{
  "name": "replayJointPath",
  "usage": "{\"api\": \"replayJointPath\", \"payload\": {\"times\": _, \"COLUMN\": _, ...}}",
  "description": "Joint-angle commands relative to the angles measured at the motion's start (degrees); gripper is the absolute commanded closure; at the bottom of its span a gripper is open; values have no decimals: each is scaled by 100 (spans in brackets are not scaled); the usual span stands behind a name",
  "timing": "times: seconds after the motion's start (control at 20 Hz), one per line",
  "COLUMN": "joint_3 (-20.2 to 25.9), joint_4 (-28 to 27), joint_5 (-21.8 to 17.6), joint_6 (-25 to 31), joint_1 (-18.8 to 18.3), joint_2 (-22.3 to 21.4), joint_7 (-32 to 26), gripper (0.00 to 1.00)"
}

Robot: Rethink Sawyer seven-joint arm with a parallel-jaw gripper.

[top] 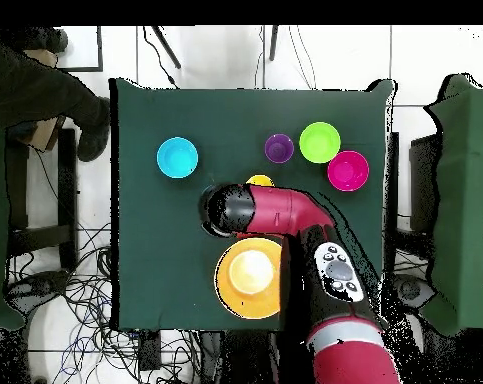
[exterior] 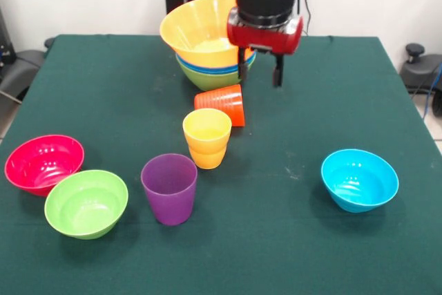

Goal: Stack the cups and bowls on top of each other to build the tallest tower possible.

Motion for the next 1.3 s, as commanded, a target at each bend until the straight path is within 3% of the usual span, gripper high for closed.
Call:
{"api": "replayJointPath", "payload": {"times": 0.05, "joint_3": 544, "joint_4": -575, "joint_5": -688, "joint_6": 18, "joint_1": -131, "joint_2": 525, "joint_7": -936, "gripper": 0}}
{"api": "replayJointPath", "payload": {"times": 0.95, "joint_3": 870, "joint_4": -704, "joint_5": -1031, "joint_6": 152, "joint_1": -435, "joint_2": 628, "joint_7": -908, "gripper": 0}}
{"api": "replayJointPath", "payload": {"times": 1.3, "joint_3": 1071, "joint_4": -1165, "joint_5": -1172, "joint_6": 332, "joint_1": -577, "joint_2": 968, "joint_7": -1184, "gripper": 0}}
